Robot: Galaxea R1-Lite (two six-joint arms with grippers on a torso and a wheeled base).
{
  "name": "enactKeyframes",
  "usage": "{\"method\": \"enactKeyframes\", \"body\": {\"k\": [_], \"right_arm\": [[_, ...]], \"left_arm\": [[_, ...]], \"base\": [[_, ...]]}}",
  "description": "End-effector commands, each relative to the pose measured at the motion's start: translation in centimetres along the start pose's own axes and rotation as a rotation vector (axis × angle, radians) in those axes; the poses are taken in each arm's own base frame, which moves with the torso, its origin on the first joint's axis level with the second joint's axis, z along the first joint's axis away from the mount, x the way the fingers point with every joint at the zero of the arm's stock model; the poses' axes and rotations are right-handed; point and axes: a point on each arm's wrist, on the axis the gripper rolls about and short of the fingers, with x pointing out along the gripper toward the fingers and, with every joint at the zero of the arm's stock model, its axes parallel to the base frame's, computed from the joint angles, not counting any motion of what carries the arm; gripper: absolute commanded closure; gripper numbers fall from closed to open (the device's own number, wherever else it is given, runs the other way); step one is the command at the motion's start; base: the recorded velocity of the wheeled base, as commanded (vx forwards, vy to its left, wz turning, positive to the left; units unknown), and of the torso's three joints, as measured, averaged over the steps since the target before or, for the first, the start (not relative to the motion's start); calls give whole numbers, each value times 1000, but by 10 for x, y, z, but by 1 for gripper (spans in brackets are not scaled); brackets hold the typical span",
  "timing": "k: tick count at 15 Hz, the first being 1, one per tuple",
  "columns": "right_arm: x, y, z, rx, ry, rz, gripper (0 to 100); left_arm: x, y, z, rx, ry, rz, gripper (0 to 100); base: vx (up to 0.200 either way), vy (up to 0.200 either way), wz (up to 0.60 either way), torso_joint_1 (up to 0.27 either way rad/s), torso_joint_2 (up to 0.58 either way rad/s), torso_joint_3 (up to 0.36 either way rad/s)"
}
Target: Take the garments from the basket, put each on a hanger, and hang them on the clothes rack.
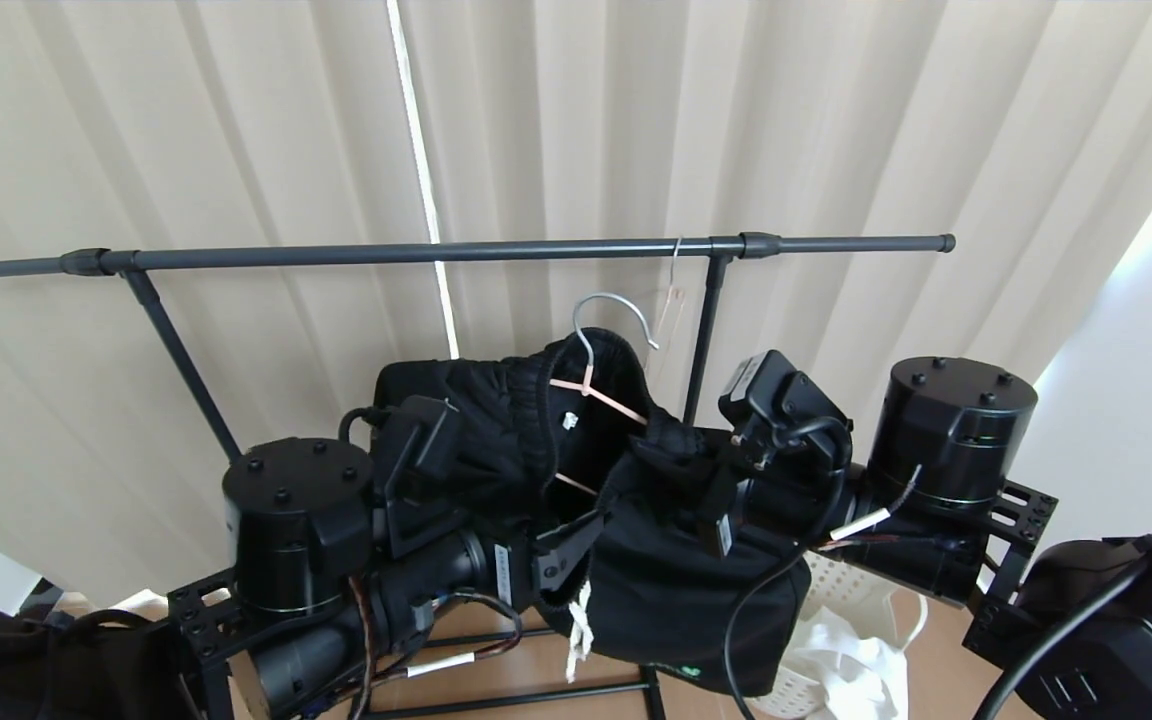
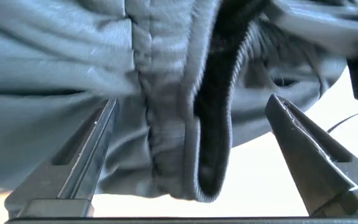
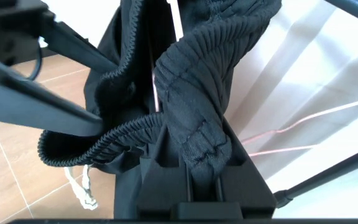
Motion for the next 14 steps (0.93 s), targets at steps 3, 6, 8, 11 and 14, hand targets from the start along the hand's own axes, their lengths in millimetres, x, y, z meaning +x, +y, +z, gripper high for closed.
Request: {"method": "enactKeyframes", "body": {"k": [3,6,8,11,14], "right_arm": [[4,-6,-6,5,15,-14,100],[2,-11,-8,9,16,4,100],[0,-9,-11,12,21,16,100],[-3,-7,-12,18,11,80,100],[-8,-8,-17,27,9,142,100]], "left_arm": [[-16,4,-11,91,-21,0,0],[-28,4,-5,97,-87,-10,0],[-42,1,8,106,-160,-15,0],[-76,8,43,142,-163,49,0],[-114,-1,73,139,-54,45,0]], "base": [[0,0,0,0,0,0],[0,0,0,0,0,0],[0,0,0,0,0,0],[0,0,0,0,0,0],[0,0,0,0,0,0]]}}
